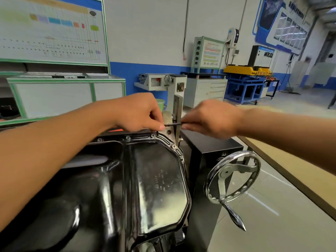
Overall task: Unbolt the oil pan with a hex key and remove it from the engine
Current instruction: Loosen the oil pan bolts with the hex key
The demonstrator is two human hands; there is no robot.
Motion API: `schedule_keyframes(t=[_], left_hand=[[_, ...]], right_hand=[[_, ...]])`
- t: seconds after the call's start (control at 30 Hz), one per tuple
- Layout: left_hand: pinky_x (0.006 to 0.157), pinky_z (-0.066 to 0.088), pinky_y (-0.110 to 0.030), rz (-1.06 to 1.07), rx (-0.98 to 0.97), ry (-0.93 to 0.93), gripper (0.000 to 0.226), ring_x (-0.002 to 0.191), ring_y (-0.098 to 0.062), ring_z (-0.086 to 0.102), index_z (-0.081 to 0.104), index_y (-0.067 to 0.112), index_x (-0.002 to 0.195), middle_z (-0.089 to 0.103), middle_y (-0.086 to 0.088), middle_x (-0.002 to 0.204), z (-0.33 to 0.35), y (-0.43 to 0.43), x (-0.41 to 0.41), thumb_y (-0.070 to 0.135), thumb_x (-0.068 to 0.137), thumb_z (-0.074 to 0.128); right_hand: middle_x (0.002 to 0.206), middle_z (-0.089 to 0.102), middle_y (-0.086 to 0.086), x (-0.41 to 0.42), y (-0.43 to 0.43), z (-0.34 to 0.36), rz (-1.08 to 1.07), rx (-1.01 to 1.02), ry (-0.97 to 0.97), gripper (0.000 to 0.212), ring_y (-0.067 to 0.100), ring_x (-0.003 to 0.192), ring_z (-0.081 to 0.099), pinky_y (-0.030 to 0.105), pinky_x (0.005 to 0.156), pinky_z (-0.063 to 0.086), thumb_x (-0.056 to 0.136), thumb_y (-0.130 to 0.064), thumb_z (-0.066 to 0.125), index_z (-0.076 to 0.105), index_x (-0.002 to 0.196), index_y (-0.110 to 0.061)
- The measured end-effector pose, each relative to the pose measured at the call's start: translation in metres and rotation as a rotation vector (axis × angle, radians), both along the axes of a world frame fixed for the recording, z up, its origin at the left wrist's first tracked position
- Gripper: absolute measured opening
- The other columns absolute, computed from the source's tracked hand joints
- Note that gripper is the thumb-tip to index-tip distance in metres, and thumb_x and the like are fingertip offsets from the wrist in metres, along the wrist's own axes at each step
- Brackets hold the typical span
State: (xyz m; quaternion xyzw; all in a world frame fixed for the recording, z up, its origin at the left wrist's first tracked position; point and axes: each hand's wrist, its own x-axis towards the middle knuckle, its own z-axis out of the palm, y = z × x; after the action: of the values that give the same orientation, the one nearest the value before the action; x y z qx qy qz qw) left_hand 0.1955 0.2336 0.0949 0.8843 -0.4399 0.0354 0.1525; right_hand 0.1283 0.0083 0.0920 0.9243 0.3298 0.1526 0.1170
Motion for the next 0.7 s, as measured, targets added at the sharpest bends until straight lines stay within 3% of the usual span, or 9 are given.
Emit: schedule_keyframes(t=[0.1, 0.17, 0.4, 0.53, 0.6, 0.7], left_hand=[[0.060, 0.036, 0.002, -0.004, 0.076, -0.037, 0.012, 0.066, 0.021, 0.056, 0.080, 0.018, 0.093, 0.058, 0.034, 0.058, 0.001, 0.000, 0.003, 0.026, 0.088, 0.073], [0.061, 0.036, 0.002, -0.010, 0.107, -0.056, 0.013, 0.066, 0.022, 0.054, 0.079, 0.016, 0.096, 0.057, 0.032, 0.066, 0.001, 0.003, 0.005, 0.024, 0.088, 0.072], [0.061, 0.037, -0.003, 0.010, 0.140, -0.088, 0.015, 0.070, 0.009, 0.056, 0.078, 0.018, 0.099, 0.058, 0.028, 0.075, 0.002, 0.004, 0.007, 0.027, 0.089, 0.072], [0.065, 0.041, -0.004, -0.003, 0.143, -0.089, 0.015, 0.073, 0.006, 0.061, 0.078, 0.018, 0.099, 0.067, 0.022, 0.080, 0.003, 0.002, 0.005, 0.026, 0.088, 0.073], [0.073, 0.046, -0.014, -0.004, 0.147, -0.087, 0.016, 0.079, 0.000, 0.064, 0.078, 0.017, 0.101, 0.074, 0.011, 0.092, 0.003, 0.001, 0.004, 0.025, 0.089, 0.072], [0.074, 0.045, -0.017, 0.001, 0.156, -0.093, 0.017, 0.078, 0.000, 0.062, 0.078, 0.018, 0.102, 0.074, 0.009, 0.096, 0.002, -0.001, 0.002, 0.027, 0.089, 0.073]], right_hand=[[0.076, 0.062, -0.001, -0.005, 0.005, -0.020, -0.051, 0.046, 0.094, 0.034, 0.017, 0.067, 0.052, 0.035, 0.064, 0.043, 0.104, -0.036, 0.040, 0.066, 0.100, -0.014], [0.072, 0.054, -0.006, -0.006, 0.008, -0.028, -0.053, 0.102, 0.108, 0.027, 0.014, 0.065, 0.046, 0.032, 0.064, 0.037, 0.104, -0.031, 0.044, 0.064, 0.096, -0.014], [0.062, 0.040, -0.017, -0.008, 0.013, -0.035, -0.058, 0.203, 0.094, 0.023, 0.000, 0.055, 0.039, 0.027, 0.062, 0.029, 0.103, -0.024, 0.050, 0.065, 0.090, -0.014], [0.059, 0.037, -0.018, -0.013, 0.011, -0.040, -0.035, 0.267, 0.066, 0.024, -0.003, 0.053, 0.037, 0.026, 0.060, 0.029, 0.103, -0.021, 0.053, 0.062, 0.082, -0.016], [0.059, 0.037, -0.019, -0.014, 0.009, -0.044, -0.041, 0.284, 0.049, 0.024, -0.002, 0.052, 0.037, 0.027, 0.060, 0.030, 0.103, -0.021, 0.053, 0.064, 0.083, -0.015], [0.063, 0.048, -0.012, -0.012, 0.008, -0.051, -0.064, 0.284, 0.024, 0.025, 0.005, 0.055, 0.041, 0.032, 0.060, 0.037, 0.104, -0.025, 0.051, 0.065, 0.087, -0.012]])
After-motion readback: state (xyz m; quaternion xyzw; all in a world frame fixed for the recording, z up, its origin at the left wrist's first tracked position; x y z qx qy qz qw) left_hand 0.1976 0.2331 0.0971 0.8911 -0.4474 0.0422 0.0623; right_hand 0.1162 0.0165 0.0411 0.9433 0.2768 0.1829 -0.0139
